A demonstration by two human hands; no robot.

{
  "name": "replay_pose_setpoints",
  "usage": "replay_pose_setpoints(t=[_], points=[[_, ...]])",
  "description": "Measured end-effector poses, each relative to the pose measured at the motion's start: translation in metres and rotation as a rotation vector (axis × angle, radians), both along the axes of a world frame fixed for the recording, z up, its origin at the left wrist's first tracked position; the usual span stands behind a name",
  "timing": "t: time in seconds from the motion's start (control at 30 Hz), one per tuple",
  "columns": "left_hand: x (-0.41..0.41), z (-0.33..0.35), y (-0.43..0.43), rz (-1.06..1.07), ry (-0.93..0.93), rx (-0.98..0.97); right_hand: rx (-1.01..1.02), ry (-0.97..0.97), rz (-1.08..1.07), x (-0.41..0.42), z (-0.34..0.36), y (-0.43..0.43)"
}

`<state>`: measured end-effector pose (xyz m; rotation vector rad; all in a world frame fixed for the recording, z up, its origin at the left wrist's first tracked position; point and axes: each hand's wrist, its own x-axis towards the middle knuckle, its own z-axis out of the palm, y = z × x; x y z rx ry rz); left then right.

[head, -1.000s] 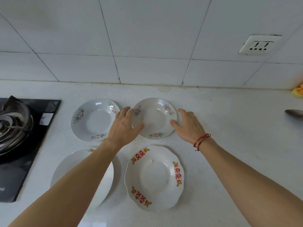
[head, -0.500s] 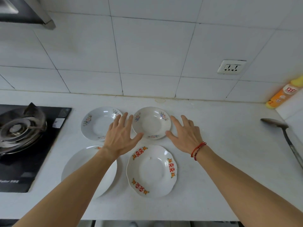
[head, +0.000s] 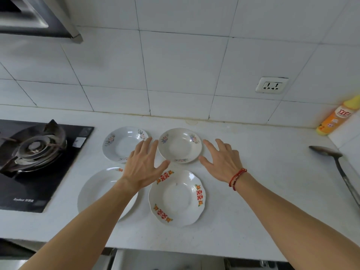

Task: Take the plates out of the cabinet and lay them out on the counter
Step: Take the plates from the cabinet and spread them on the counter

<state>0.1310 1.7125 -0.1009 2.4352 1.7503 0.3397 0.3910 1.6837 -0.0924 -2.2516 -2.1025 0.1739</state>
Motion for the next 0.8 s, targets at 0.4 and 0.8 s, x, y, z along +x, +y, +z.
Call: replay_pose_setpoints(t=[0.4,0.8], points=[[-0.029,-0.001,-0.047,-0.012,0.021,0.018,0.004,-0.034,-0.021,-0.025,-0.002,-0.046],[-0.092,0.012,-0.150,-0.145,-0.026,0.070,0.033,-0.039,-0.127,-0.101,0.018,-0.188]])
